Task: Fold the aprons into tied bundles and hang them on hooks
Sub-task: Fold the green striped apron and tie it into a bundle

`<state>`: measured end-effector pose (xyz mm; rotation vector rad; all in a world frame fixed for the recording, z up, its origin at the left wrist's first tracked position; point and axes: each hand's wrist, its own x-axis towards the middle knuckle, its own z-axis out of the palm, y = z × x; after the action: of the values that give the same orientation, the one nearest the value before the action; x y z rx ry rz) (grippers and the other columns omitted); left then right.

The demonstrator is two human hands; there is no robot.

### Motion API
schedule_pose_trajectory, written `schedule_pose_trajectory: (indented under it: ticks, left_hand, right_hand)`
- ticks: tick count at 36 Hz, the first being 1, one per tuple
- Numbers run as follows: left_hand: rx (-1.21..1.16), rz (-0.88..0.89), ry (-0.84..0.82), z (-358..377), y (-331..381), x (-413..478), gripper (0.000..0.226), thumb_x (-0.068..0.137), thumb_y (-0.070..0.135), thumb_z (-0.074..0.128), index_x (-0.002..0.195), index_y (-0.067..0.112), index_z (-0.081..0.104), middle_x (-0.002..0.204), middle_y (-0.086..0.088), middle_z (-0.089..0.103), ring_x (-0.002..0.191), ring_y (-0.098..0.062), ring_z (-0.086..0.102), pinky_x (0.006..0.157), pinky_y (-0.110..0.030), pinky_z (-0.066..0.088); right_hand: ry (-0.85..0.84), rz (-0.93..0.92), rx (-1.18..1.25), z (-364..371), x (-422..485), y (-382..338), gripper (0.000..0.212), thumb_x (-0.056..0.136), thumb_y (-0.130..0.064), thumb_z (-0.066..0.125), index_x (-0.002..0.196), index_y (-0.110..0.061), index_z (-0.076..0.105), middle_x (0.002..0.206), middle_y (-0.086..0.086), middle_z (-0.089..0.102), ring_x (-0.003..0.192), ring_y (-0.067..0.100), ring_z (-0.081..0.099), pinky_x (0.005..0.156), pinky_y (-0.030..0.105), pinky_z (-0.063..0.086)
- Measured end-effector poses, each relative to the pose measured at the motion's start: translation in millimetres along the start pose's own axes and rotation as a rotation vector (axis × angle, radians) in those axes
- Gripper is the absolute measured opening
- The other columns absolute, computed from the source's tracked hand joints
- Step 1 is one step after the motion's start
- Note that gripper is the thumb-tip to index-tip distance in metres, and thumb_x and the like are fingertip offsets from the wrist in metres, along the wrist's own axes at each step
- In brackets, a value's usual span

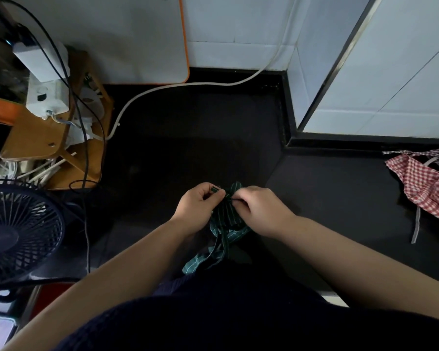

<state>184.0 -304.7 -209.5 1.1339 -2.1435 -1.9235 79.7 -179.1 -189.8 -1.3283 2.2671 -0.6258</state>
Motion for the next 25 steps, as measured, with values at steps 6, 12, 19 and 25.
schedule_pose_trajectory:
  ticks: [6,12,19,25]
  left_hand:
    - [0.019,0.051,0.027,2.7,-0.1,-5.1,0.012,0.094,0.026,0.061,0.085,0.023,0.068,0.072,0.005,0.065,0.058,0.001,0.059,0.054,-0.013,0.046]
    - [0.103,0.077,0.168,3.9,-5.4,-9.1,0.014,0.094,0.027,0.059,0.082,0.022,0.065,0.090,-0.001,0.065,0.075,-0.018,0.061,0.062,-0.024,0.053]
    - [0.065,0.026,0.278,5.3,-9.2,-9.0,0.017,0.093,0.019,0.060,0.077,0.018,0.063,0.097,-0.001,0.060,0.075,-0.016,0.057,0.061,-0.025,0.050]
    - [0.096,-0.009,0.308,-2.2,-19.7,-8.4,0.018,0.092,0.017,0.060,0.074,0.020,0.063,0.091,-0.006,0.065,0.078,-0.023,0.065,0.064,-0.034,0.056]
  right_hand:
    - [-0.075,0.030,0.099,-6.2,0.8,3.8,0.021,0.099,-0.021,0.046,0.080,-0.013,0.048,0.068,-0.004,0.045,0.061,0.007,0.041,0.056,0.019,0.033]
    - [0.026,0.220,0.278,3.4,-0.9,5.0,0.028,0.096,-0.014,0.044,0.070,-0.005,0.040,0.060,0.001,0.040,0.054,0.013,0.034,0.046,0.022,0.027]
    - [0.114,0.476,0.494,4.4,-5.7,12.3,0.026,0.095,-0.016,0.042,0.070,-0.010,0.041,0.063,0.001,0.040,0.057,0.013,0.036,0.051,0.029,0.029]
    - [0.202,0.628,0.711,10.2,-7.6,17.7,0.027,0.093,-0.015,0.042,0.066,-0.013,0.040,0.063,0.003,0.039,0.062,0.020,0.037,0.059,0.035,0.032]
